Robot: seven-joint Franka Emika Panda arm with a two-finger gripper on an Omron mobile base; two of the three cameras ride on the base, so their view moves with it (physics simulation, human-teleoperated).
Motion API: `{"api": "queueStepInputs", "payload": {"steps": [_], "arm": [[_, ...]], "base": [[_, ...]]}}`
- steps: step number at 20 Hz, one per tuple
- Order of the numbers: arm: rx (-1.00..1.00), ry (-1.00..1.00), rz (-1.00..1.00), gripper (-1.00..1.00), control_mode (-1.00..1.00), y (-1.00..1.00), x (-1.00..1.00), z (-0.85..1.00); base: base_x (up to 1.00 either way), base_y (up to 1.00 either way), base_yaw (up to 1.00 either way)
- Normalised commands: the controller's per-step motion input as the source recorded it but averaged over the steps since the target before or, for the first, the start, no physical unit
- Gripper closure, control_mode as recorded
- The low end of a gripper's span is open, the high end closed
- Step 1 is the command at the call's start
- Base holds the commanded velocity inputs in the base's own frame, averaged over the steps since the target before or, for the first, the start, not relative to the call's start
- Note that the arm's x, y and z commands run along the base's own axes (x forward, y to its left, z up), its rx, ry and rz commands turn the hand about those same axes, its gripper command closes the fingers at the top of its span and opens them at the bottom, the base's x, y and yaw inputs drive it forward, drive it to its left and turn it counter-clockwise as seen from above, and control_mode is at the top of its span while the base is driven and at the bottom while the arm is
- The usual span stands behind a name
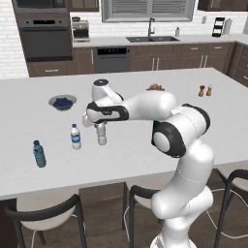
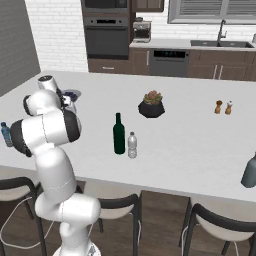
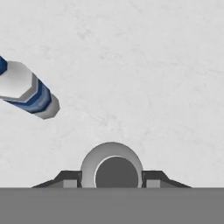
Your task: Move the plastic bottles in the middle to the plastics group, and the glass bottles in the middle to the glass group.
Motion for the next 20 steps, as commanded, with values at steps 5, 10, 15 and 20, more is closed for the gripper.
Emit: {"api": "queueStepInputs", "payload": {"steps": [5, 10, 15, 20], "arm": [[0.0, 0.0, 0.02, 1.0, -1.0, 0.12, 0.1, 0.0], [0.0, 0.0, 0.03, 1.0, -1.0, 0.15, 0.28, 0.0], [0.0, 0.0, 0.03, 1.0, -1.0, 0.16, 0.38, -0.01], [0.0, 0.0, 0.04, 1.0, -1.0, 0.15, 0.23, -0.02]], "base": [[0.0, 0.0, 0.0], [0.0, 0.0, 0.0], [0.0, 0.0, 0.0], [0.0, 0.0, 0.0]]}}
